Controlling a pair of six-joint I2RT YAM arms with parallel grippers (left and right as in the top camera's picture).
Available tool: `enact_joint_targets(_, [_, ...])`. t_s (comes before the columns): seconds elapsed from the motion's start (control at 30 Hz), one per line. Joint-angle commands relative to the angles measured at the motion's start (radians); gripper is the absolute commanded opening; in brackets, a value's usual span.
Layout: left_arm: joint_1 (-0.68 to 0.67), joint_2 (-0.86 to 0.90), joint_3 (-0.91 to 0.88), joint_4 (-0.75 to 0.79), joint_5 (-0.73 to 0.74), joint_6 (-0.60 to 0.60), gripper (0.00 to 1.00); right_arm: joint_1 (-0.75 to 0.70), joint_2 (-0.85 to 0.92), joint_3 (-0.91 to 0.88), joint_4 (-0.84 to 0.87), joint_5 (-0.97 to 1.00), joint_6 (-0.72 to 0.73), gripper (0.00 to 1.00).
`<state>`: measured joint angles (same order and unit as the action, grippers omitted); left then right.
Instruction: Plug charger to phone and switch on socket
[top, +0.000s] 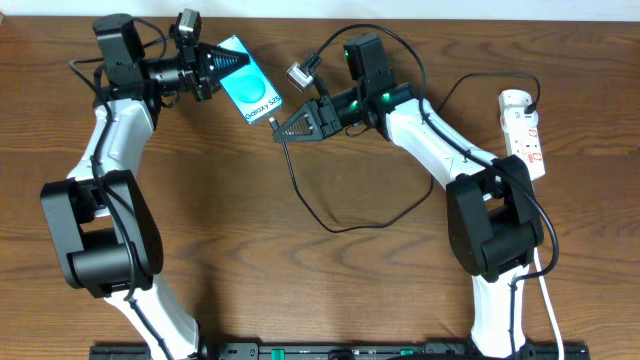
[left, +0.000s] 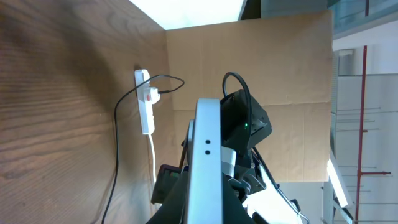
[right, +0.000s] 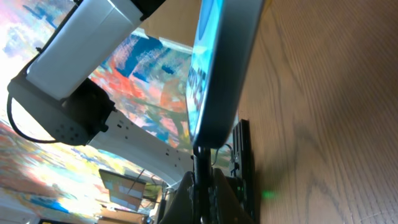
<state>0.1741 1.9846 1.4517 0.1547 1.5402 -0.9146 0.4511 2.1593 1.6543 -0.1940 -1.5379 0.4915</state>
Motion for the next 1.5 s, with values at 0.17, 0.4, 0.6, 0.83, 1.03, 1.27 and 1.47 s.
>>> enact_joint_targets(0.17, [0.003, -0.022, 0.007, 0.006, 0.033, 0.028, 0.07, -0.003, 0.001, 0.012, 0.012, -0.024, 0.032, 0.01])
enact_joint_targets(0.4, [0.003, -0.022, 0.007, 0.013, 0.033, 0.045, 0.06, -0.002, 0.001, 0.012, 0.012, -0.024, 0.032, 0.01])
enact_joint_targets(0.6, [0.003, -0.022, 0.007, 0.013, 0.033, 0.056, 0.07, -0.002, 0.001, 0.012, 0.012, -0.024, 0.032, 0.01])
enact_joint_targets(0.83, [-0.003, -0.021, 0.007, 0.012, 0.033, 0.052, 0.07, 0.001, 0.001, 0.012, 0.015, -0.024, 0.032, 0.01])
enact_joint_targets(1.03, [-0.026, -0.022, 0.007, 0.012, 0.033, 0.052, 0.07, 0.009, 0.001, 0.012, 0.023, -0.024, 0.032, 0.01])
enact_joint_targets(1.27, [-0.03, -0.022, 0.007, 0.012, 0.033, 0.018, 0.07, 0.009, 0.001, 0.012, 0.023, -0.024, 0.032, 0.01])
enact_joint_targets(1.47, [-0.03, -0.022, 0.007, 0.012, 0.033, 0.014, 0.07, 0.008, 0.001, 0.012, 0.023, -0.024, 0.031, 0.01])
